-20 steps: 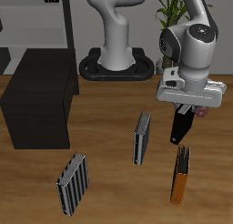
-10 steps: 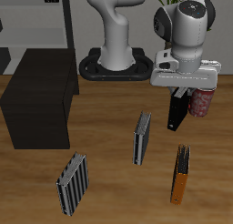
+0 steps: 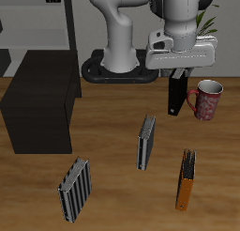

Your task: Place the black book upright on top of the shelf

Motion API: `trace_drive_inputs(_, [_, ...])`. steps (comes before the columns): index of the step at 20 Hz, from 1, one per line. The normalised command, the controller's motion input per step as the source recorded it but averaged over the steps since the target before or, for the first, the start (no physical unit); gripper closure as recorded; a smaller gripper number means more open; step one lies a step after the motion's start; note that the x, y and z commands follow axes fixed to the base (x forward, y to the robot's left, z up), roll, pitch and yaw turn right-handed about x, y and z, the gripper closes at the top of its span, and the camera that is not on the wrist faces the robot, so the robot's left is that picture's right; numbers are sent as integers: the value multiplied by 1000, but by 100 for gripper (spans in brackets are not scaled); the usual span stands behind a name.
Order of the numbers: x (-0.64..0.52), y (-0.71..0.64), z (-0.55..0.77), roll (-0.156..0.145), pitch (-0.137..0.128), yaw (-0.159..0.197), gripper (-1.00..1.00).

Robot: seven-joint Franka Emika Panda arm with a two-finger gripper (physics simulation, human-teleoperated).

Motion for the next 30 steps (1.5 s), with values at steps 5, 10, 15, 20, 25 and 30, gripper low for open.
trace_drive_inputs(5, [-74,-668,388,28,29,16,100])
trace_drive_inputs(10, [-36,-539,173,-8,7,19,100])
trace_drive_inputs(15, [-47,-695,204,7,0,22,100])
trace_drive_inputs(20, [-17,-828,266,5,11,-11,100])
trace_drive_inputs(25, [-6,-572,146,-26,-17,35,100])
trace_drive_inputs(30, [-40,-502,128,16,-1,14,100])
